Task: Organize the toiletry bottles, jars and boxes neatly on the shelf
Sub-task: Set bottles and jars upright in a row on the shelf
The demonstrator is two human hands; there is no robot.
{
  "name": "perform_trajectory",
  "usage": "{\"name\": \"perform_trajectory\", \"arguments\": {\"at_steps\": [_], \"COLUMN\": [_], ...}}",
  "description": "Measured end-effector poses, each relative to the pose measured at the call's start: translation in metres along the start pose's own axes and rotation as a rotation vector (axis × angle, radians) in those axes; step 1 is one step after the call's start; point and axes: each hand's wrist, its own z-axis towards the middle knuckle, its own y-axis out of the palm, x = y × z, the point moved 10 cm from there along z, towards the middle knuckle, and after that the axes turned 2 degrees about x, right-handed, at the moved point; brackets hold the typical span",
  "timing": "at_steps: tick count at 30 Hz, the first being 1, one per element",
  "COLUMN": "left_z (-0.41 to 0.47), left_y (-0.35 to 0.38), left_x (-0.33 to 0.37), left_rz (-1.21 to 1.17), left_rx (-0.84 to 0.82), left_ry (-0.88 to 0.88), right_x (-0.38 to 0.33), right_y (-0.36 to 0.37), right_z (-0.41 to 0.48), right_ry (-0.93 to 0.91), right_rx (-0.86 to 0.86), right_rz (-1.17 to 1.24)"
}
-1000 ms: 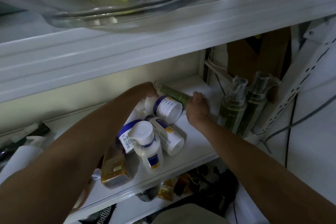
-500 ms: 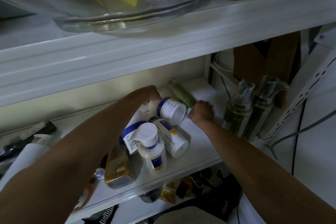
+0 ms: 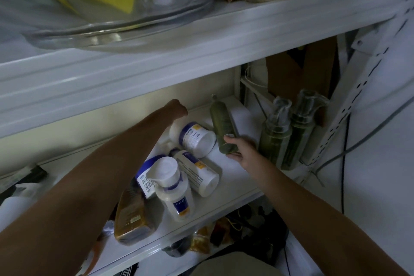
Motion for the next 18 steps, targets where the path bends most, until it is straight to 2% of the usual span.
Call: {"name": "perform_trajectory", "arguments": {"at_steps": [6,9,12,14,18], "left_z": [0.006,0.004,-0.011,-0.022,-0.03], "left_y": [0.007,0.013,0.012,0.01,0.011], "left_x": [0.017,0.031,0.053,0.064,0.069], "left_rz": [-0.403,-0.574,-0.818,-0.956,-1.031], "left_rx": [-0.033,-0.105,-0.233,-0.377,-0.568], "left_ry": [0.044,0.103,0.21,0.301,0.389], "right_x": [0.012,0.013,0.013,0.016,0.024], "right_y": [0.009,0.022,0.031,0.033,0.027], "right_z": [-0.022,-0.033,-0.039,-0.042,-0.047], "right_ry": [0.024,0.011,0.004,0.023,0.063], "right_rx": [-0.153,-0.257,-0.368,-0.434,-0.543], "right_rz": [0.213,0.242,0.287,0.305,0.336]}}
